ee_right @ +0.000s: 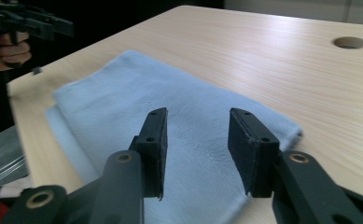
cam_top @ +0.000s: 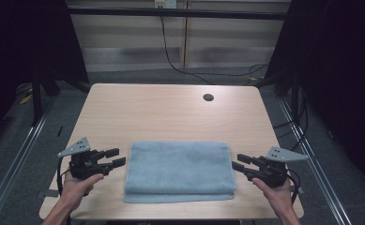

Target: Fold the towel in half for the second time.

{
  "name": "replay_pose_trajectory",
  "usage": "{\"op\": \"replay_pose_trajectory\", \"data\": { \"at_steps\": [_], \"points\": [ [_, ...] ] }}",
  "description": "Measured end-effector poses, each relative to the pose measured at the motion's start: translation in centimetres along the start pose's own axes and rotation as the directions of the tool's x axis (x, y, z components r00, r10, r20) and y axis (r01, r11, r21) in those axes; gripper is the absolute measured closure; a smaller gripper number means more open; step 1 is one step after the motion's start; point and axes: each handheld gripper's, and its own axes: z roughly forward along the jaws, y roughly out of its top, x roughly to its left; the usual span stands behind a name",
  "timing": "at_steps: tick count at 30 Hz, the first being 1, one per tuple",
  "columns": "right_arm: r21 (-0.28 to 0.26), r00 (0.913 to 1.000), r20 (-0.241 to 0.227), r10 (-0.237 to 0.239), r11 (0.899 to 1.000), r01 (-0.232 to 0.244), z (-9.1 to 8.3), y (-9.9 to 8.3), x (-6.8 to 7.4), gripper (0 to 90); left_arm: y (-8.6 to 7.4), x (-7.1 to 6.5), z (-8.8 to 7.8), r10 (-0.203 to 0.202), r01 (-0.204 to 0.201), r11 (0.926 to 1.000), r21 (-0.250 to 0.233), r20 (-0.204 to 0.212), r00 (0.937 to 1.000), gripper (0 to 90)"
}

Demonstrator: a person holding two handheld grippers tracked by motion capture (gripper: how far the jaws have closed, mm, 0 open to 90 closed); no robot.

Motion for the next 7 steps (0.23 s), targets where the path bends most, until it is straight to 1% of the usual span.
{"op": "replay_pose_trajectory", "data": {
  "at_steps": [1,2,3,4,5,6,7],
  "points": [
    [-0.005,0.9998,0.013,0.017,1.0,-0.017,-0.1,-0.3,-0.3,53.5,-0.2,0.5,-0.1,-0.021,0.021,0.9998,-0.003,-0.017,0.9996,40.7],
    [0.001,0.9992,0.022,0.033,0.999,-0.033,-0.1,-0.6,-0.6,51.6,-0.3,0.9,-0.2,-0.024,0.024,0.9997,0.0,-0.038,0.999,38.1],
    [-0.001,0.9984,0.042,0.039,0.999,-0.039,0.0,-0.9,-0.9,48.4,-0.5,1.2,-0.3,-0.011,0.012,0.9999,0.01,-0.066,0.9977,36.3],
    [-0.009,0.997,0.057,0.053,0.999,-0.052,-0.1,-1.0,-1.1,47.1,-0.7,1.5,-0.4,-0.007,0.008,0.9999,0.009,-0.08,0.9967,35.3],
    [-0.011,0.9965,0.062,0.056,0.998,-0.055,-0.1,-1.1,-1.3,46.7,-0.9,1.7,-0.5,-0.023,0.023,0.9997,0.0,-0.085,0.9961,34.1],
    [-0.014,0.9953,0.076,0.06,0.998,-0.059,-0.2,-1.2,-1.4,44.2,-1.0,1.7,-0.5,-0.014,0.016,0.9998,0.014,-0.1,0.9949,31.9],
    [-0.03,0.9941,0.087,0.065,0.998,-0.062,-0.3,-1.2,-1.5,42.2,-1.1,1.7,-0.5,-0.009,0.011,0.9996,0.024,-0.109,0.994,29.0]
  ]
}}
